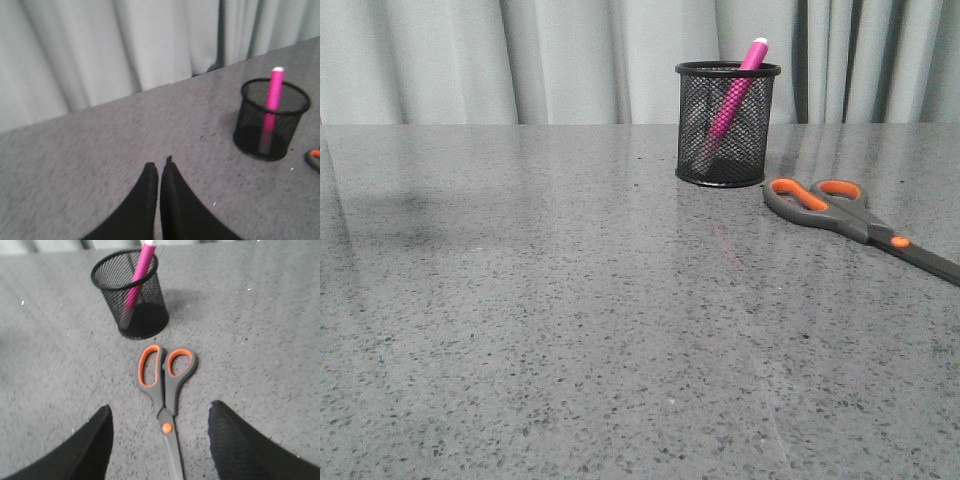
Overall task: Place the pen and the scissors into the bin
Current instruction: 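Lower the right gripper over the scissors' handles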
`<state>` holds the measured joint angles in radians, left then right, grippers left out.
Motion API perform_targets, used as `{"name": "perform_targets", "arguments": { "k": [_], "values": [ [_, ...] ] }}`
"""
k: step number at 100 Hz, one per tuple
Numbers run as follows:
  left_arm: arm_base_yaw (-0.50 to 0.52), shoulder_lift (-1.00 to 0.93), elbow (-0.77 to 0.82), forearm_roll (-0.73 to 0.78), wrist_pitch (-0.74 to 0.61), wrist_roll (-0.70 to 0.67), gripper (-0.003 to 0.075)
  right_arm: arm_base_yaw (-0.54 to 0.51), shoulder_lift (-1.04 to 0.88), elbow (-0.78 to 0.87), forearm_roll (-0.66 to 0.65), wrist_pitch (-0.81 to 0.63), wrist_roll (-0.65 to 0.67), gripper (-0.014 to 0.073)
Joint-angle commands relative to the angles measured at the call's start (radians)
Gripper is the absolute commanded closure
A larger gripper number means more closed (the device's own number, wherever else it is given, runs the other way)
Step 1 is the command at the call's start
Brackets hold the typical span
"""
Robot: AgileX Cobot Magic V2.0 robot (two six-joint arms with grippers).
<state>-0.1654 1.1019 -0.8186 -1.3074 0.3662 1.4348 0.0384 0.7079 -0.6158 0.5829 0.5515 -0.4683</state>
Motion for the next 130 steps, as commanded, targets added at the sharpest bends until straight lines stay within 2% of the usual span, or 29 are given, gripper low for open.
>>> {"name": "perform_targets", "arguments": {
  "k": [1, 9, 26, 67, 76, 93, 109, 118, 130],
  "values": [
    [0.075, -0.103, 0.065, -0.068, -0.014, 0.000, 0.0739, 0.022, 0.040, -0.040, 0.026, -0.016, -0.063, 0.0213],
    [0.139, -0.169, 0.122, -0.070, -0.005, 0.000, 0.0739, 0.041, 0.089, -0.051, 0.026, 0.027, -0.130, 0.0213],
    [0.223, -0.288, 0.193, -0.087, 0.009, 0.000, 0.0739, 0.048, 0.256, -0.106, -0.017, 0.100, -0.130, 0.0213],
    [0.235, -0.402, 0.234, -0.088, -0.019, 0.009, 0.0739, 0.092, 0.579, -0.334, -0.048, 0.206, -0.126, 0.0213],
    [0.235, -0.402, 0.234, -0.088, -0.021, 0.013, 0.0739, 0.101, 0.621, -0.391, -0.114, 0.220, -0.085, 0.0213],
    [0.226, -0.402, 0.234, -0.097, -0.044, 0.025, 0.0739, 0.129, 0.689, -0.513, -0.316, 0.311, 0.095, 0.0213],
    [0.196, -0.402, 0.234, -0.106, -0.065, 0.052, 0.0739, 0.210, 0.754, -0.620, -0.457, 0.430, 0.194, 0.0212],
    [0.180, -0.402, 0.234, -0.106, -0.066, 0.054, 0.0739, 0.262, 0.786, -0.638, -0.556, 0.450, 0.263, 0.0212],
    [0.179, -0.402, 0.234, -0.106, -0.066, 0.054, 0.0739, 0.277, 0.807, -0.638, -0.583, 0.446, 0.317, 0.0212]
  ]
}}
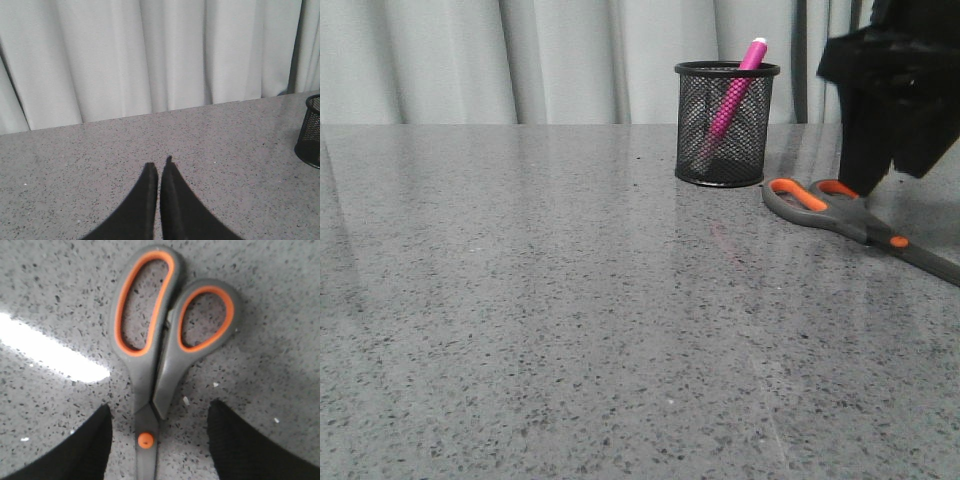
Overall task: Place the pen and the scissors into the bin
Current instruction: 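Lower the right gripper over the scissors' handles, then grasp the scissors by the handles with the right gripper and lift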
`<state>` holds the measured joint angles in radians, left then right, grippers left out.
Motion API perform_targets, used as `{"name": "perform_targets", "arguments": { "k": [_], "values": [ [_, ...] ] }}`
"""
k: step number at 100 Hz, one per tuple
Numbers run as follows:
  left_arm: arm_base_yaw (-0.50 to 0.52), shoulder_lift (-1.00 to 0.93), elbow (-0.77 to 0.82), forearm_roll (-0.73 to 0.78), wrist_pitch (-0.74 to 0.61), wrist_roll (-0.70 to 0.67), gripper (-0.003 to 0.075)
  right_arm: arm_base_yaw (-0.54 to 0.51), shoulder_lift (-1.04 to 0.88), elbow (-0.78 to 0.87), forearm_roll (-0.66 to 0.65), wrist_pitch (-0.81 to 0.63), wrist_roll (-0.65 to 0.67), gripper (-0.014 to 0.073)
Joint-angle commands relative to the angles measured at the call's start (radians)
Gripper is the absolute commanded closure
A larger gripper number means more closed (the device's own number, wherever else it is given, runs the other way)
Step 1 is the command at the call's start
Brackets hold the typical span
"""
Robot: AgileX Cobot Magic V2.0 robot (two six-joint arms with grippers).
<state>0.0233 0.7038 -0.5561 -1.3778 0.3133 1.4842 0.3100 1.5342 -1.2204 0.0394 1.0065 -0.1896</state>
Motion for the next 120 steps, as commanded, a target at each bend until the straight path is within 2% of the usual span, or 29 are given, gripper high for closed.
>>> {"name": "perform_targets", "arguments": {
  "k": [1, 46, 61, 103, 120],
  "values": [
    [-0.010, -0.004, -0.029, -0.035, -0.013, 0.004, 0.0739, 0.005, -0.017, -0.033, -0.039, -0.011, 0.042, 0.0212],
    [-0.010, -0.004, -0.029, -0.042, -0.013, 0.004, 0.0739, 0.005, 0.021, -0.033, -0.003, -0.034, 0.044, 0.0213],
    [-0.010, -0.004, -0.029, -0.042, -0.013, 0.004, 0.0739, 0.006, 0.021, -0.033, 0.063, -0.029, 0.025, 0.0213],
    [-0.010, -0.004, -0.029, -0.042, -0.013, 0.004, 0.0739, 0.009, 0.021, -0.033, 0.068, -0.036, 0.013, 0.0213],
    [-0.010, -0.004, -0.029, -0.044, -0.013, 0.004, 0.0739, 0.046, 0.026, -0.033, 0.070, -0.041, 0.008, 0.0213]
  ]
}}
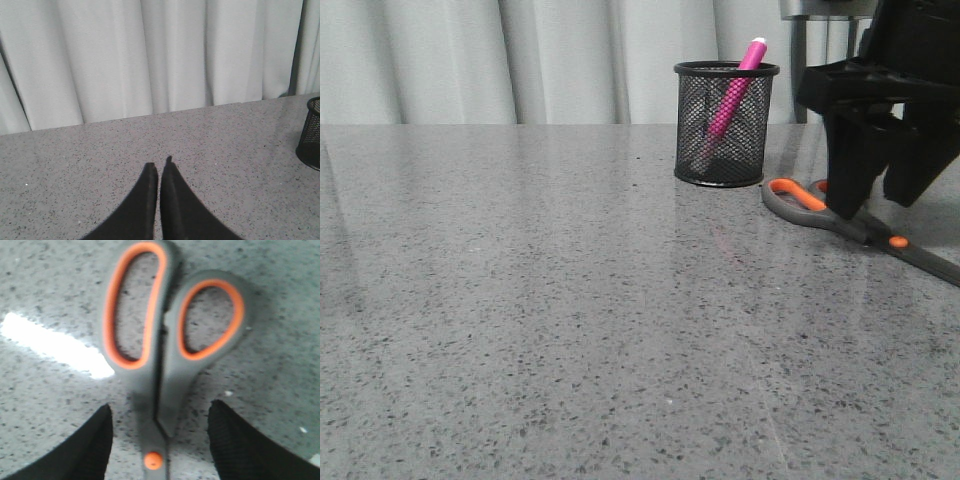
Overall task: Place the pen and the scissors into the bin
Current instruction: 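Grasp the scissors by the handles with the right gripper and lift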
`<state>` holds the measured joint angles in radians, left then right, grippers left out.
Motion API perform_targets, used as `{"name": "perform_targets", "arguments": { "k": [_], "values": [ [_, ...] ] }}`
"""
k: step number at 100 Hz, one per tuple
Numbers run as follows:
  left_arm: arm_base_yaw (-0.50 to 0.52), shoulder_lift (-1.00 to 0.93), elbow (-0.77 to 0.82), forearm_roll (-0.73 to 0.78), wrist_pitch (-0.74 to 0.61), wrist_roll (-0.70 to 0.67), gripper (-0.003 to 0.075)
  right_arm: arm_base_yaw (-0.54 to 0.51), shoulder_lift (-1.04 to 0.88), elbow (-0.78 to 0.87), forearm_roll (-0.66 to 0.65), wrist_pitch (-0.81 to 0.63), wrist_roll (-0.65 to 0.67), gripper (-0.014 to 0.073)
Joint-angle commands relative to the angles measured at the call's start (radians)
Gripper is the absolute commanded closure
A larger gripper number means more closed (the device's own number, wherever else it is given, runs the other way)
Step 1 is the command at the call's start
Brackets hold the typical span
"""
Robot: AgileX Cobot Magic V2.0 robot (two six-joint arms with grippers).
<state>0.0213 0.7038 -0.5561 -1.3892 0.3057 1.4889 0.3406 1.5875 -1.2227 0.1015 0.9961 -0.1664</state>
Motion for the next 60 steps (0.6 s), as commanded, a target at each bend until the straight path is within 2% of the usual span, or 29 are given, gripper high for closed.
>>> {"name": "perform_targets", "arguments": {
  "k": [1, 51, 60],
  "values": [
    [-0.008, -0.004, -0.029, -0.032, -0.006, 0.000, 0.0739, 0.018, -0.024, -0.031, 0.008, -0.030, -0.015, 0.0213],
    [-0.008, -0.004, -0.029, -0.032, -0.006, 0.000, 0.0739, 0.029, 0.044, -0.031, -0.043, -0.017, 0.014, 0.0213],
    [-0.008, -0.004, -0.029, -0.032, -0.006, 0.000, 0.0739, 0.029, 0.044, -0.031, -0.043, -0.008, 0.014, 0.0262]
  ]
}}
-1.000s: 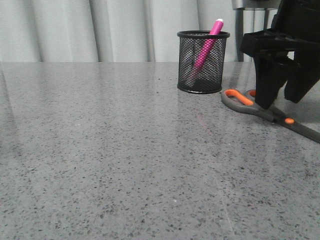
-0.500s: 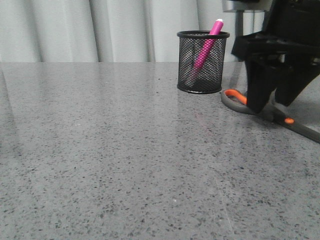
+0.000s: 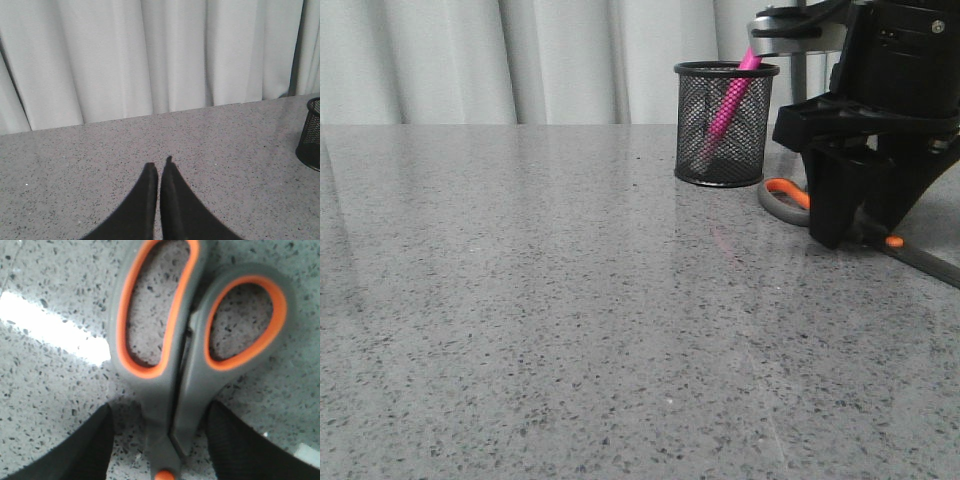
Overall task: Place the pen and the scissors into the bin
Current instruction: 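Grasp the scissors by the handles with the right gripper and lift, then lower the scissors blades-first into the mesh cup with the right gripper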
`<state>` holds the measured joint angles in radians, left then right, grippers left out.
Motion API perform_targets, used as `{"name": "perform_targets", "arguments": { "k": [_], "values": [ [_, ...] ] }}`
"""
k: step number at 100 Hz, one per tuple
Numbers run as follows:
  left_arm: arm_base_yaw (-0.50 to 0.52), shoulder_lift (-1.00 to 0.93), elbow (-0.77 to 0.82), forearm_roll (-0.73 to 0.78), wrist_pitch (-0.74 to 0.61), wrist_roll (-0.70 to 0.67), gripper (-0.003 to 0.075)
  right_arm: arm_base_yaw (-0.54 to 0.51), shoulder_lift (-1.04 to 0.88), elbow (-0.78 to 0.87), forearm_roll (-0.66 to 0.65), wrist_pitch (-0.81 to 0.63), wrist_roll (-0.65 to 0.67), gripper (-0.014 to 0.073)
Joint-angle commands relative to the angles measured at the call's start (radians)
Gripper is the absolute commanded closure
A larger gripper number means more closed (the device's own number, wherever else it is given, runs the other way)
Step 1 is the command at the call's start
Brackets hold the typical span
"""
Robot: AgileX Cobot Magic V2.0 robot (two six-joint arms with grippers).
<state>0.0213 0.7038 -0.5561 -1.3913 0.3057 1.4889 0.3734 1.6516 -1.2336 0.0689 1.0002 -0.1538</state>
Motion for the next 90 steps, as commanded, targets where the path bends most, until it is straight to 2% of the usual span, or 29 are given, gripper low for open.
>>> {"name": "perform_targets", "arguments": {
  "k": [1, 5, 22, 37, 48, 65, 77, 90],
  "values": [
    [-0.008, -0.004, -0.029, -0.030, -0.006, 0.000, 0.0739, -0.004, -0.021, -0.020, -0.010, -0.010, 0.001, 0.0280],
    [-0.008, -0.004, -0.029, -0.030, -0.006, 0.000, 0.0739, -0.004, -0.021, -0.020, -0.010, -0.007, 0.001, 0.0336],
    [-0.008, -0.004, -0.029, -0.030, -0.006, 0.000, 0.0739, -0.004, -0.023, -0.020, -0.012, -0.003, -0.018, 0.0669],
    [-0.008, -0.004, -0.029, -0.030, -0.006, 0.000, 0.0739, -0.004, -0.084, -0.020, -0.014, -0.035, -0.021, 0.0663],
    [-0.008, -0.004, -0.029, -0.030, -0.006, 0.000, 0.0739, -0.004, -0.191, -0.020, -0.005, -0.129, -0.021, 0.0663],
    [-0.008, -0.004, -0.029, -0.030, -0.006, 0.000, 0.0739, -0.006, -0.318, 0.013, 0.031, -0.452, -0.021, 0.0664],
    [-0.008, -0.004, -0.029, -0.030, -0.006, 0.000, 0.0739, -0.006, -0.317, 0.025, 0.087, -0.699, -0.021, 0.0664],
    [-0.008, -0.004, -0.029, -0.031, -0.006, 0.000, 0.0739, -0.006, -0.293, 0.025, 0.092, -0.886, -0.021, 0.0664]
  ]
}}
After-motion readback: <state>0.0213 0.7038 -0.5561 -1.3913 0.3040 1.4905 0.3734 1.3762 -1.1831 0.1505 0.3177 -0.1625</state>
